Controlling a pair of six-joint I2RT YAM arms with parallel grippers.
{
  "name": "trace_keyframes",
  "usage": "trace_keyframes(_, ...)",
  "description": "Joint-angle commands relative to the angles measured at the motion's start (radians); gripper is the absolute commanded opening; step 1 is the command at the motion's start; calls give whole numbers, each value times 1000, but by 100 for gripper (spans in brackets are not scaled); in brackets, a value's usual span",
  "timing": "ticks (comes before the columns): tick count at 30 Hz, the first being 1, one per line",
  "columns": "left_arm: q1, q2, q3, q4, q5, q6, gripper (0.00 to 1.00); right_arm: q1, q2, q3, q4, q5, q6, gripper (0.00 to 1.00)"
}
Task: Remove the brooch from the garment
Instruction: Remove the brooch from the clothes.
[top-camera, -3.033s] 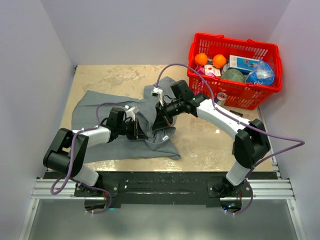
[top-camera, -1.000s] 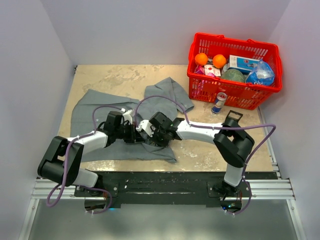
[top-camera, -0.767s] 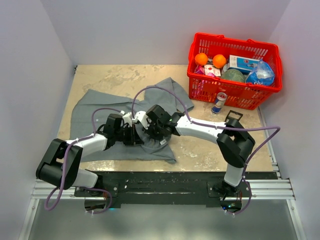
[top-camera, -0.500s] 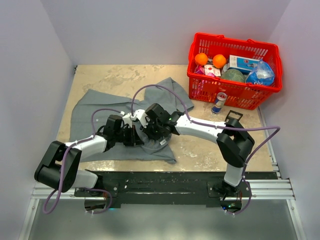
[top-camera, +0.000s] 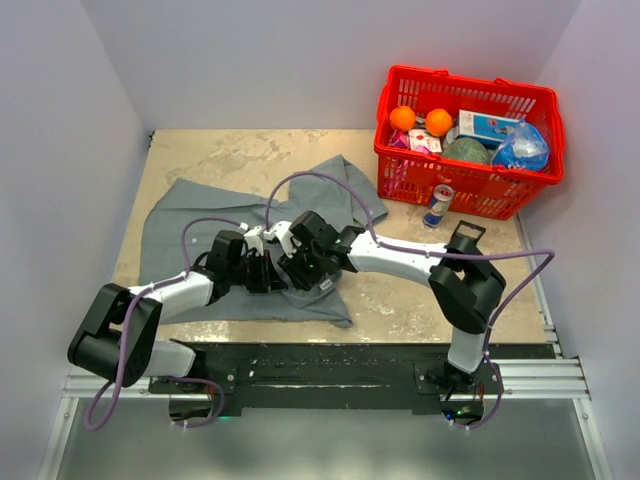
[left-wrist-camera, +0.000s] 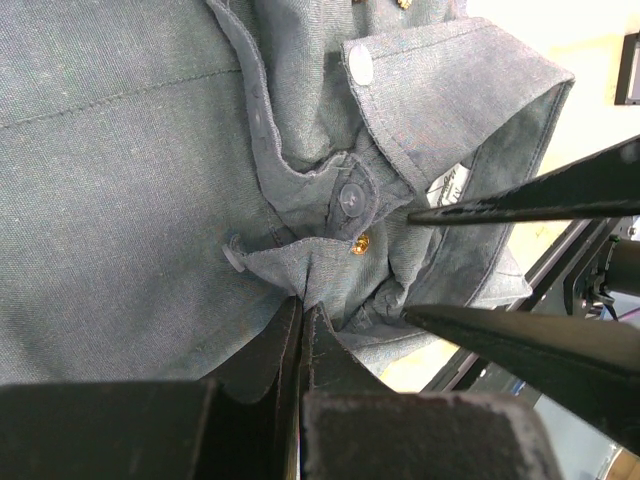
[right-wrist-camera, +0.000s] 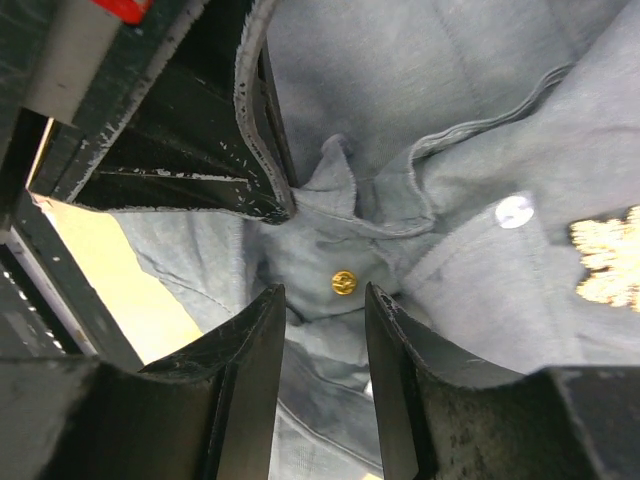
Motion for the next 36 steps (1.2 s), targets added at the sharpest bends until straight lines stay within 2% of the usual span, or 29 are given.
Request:
trace_keyframes(1, -4, -16, -8, 34, -13, -21, 0, 9, 22, 2, 12, -29, 91, 40)
trace_keyframes(20, -4, -46, -35, 54, -15, -40, 0, 9, 79, 20, 14, 62, 177, 40)
trace_keyframes(26, -4, -46, -35, 54, -12, -37, 0, 7, 91, 9, 13, 49, 189, 32)
trace_keyframes(36, -4, -49, -37, 55, -5, -31, 0, 7, 136, 15, 6, 108, 238, 29)
